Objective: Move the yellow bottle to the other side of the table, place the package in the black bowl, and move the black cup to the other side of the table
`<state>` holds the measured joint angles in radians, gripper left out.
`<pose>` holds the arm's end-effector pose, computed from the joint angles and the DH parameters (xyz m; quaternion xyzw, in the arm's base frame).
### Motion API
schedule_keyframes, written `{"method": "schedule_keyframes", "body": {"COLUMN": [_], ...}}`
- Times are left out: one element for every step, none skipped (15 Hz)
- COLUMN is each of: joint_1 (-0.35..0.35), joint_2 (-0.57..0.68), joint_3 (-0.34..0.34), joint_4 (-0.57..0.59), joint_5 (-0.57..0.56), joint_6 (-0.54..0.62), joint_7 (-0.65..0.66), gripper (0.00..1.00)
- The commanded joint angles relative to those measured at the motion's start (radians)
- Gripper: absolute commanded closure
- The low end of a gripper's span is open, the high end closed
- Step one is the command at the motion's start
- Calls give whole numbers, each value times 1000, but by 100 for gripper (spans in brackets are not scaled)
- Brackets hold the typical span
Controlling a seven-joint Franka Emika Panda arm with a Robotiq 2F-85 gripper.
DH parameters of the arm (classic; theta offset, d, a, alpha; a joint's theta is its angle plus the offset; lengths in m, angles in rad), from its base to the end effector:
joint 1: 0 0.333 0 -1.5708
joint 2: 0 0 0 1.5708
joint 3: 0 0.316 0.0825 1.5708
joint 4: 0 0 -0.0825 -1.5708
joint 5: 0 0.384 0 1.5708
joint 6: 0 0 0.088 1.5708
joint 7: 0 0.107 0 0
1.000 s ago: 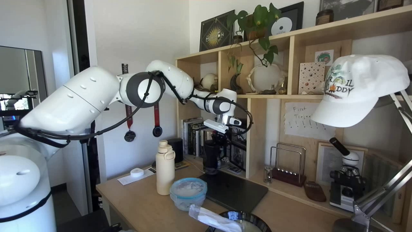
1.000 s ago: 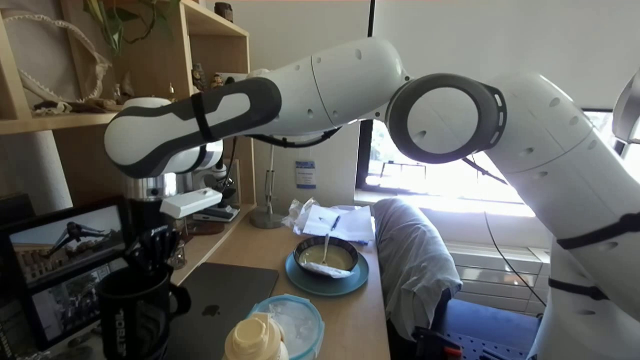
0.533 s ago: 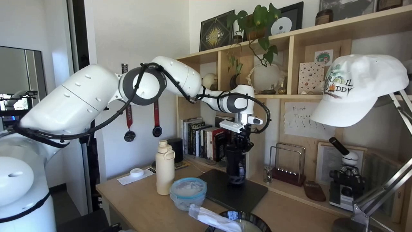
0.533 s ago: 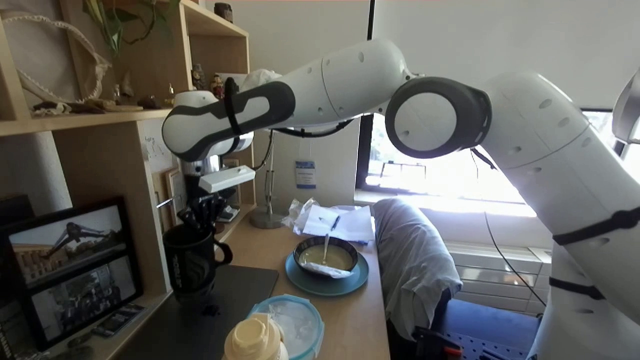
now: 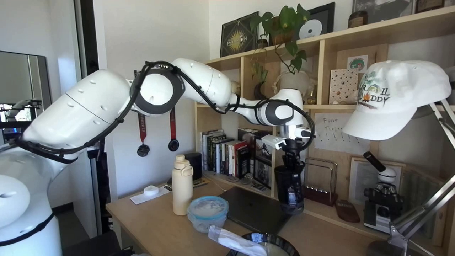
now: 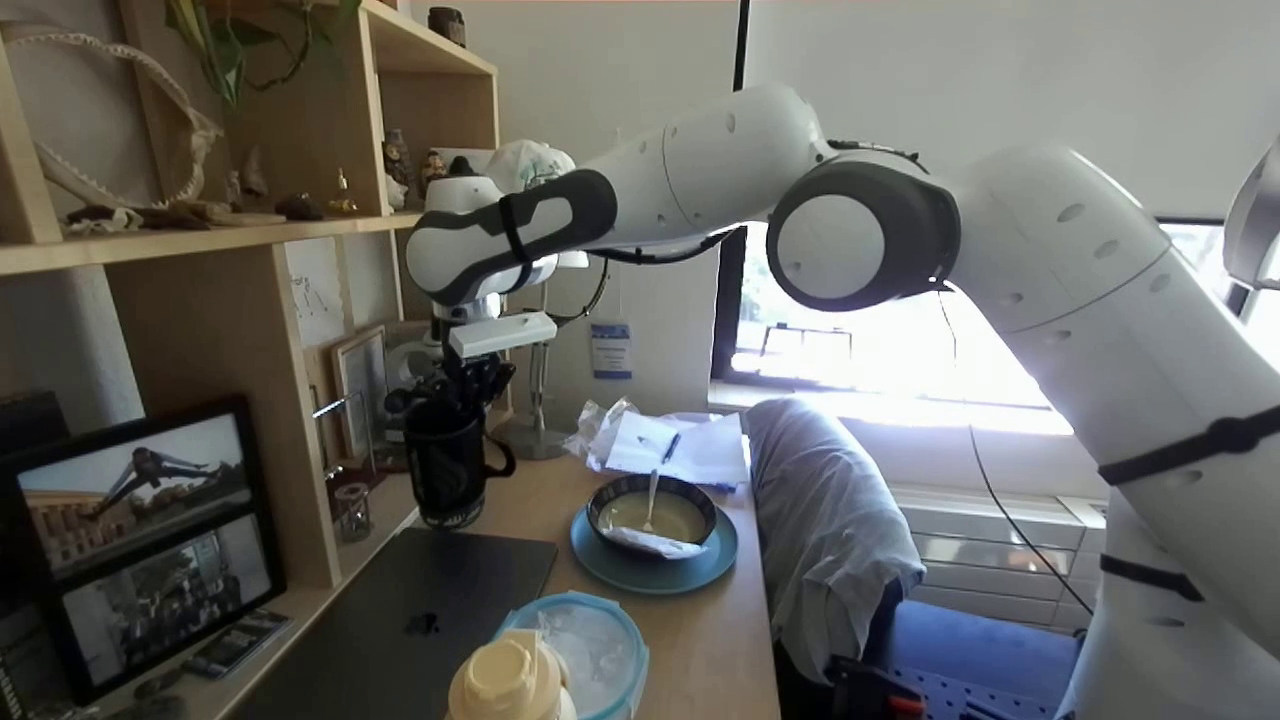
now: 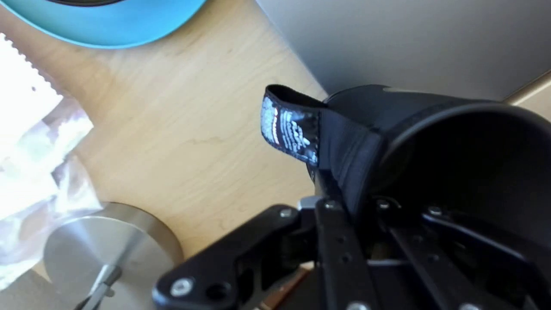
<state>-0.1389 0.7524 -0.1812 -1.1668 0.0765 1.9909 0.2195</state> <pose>0.7348 -0.1965 0.3590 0.9659 -0.2543 0.0400 0.0272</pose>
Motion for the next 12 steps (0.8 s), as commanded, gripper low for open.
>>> {"method": "schedule_keyframes", "body": {"joint_1": [-22,-30,-24,-30,-35,-41,-51,-61,-86,-93,-100,-107], "joint_2": [-36,-36,-34,-32,-29,-27,-23,-22,-21,-20,-19,-18], "joint_3": [-27,-34,-56,-61,-67,-70,-65,-60,-35,-30,-26,-23], "joint_4": [-55,-58,-67,-71,-75,-79,-81,-84,-82,-86,-88,-90], "joint_5": [-20,-19,-7,-3,3,10,26,43,52,67,79,90], "joint_6": [21,19,24,22,20,16,8,3,-5,-6,-5,-5], "joint_7": [98,115,126,139,150,157,165,167,172,170,169,170], "gripper": [94,94,94,94,94,94,94,94,94,94,94,94]}}
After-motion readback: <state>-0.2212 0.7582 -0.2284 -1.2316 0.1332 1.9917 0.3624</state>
